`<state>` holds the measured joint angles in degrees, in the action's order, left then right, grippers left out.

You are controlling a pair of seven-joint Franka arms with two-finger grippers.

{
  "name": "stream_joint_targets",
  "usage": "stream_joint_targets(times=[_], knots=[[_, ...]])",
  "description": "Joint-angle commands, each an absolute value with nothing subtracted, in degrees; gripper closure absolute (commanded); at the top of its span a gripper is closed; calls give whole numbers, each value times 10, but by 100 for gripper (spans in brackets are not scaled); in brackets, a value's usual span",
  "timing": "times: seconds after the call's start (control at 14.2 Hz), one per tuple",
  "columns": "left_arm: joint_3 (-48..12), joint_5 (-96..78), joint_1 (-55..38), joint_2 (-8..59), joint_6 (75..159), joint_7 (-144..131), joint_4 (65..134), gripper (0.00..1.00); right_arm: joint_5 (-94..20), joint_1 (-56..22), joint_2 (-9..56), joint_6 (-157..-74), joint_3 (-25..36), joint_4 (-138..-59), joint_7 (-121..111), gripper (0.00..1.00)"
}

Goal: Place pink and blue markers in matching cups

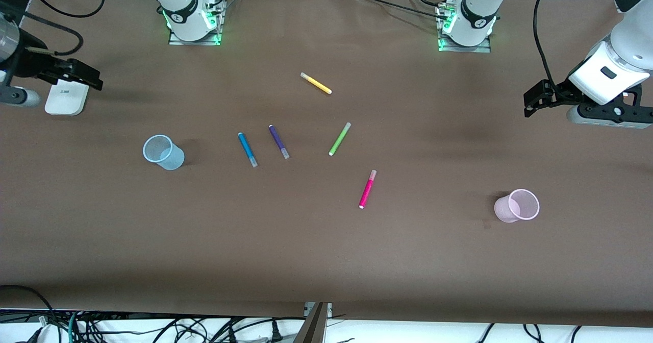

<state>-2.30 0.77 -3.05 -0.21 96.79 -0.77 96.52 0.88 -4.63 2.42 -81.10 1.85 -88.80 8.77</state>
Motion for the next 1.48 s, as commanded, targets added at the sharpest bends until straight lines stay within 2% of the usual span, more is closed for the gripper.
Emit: stream_joint_targets(times=[0.0, 0.21, 0.63, 0.91, 1.2, 1.41], knots=[[-28, 12, -27, -9, 967, -8, 968, 0, -1, -62, 62, -807, 12, -871, 91, 0], [-40, 13, -28, -8, 968, -8, 965, 0, 3, -105, 106, -816, 11, -870, 92, 0], [-55, 15, -31, 8, 965, -3, 960, 0, 3, -170, 203, -894, 11, -872, 92, 0], [-91, 12, -39, 94, 958, -3, 951, 0, -2, -206, 265, -961, 11, -874, 92, 0], [-127, 12, -51, 192, 966, 1, 880, 0, -10, -241, 322, -1026, 11, -875, 92, 0], [-127, 10, -92, 273, 1021, 1, 853, 0, -15, -262, 357, -1069, 11, -888, 95, 0]])
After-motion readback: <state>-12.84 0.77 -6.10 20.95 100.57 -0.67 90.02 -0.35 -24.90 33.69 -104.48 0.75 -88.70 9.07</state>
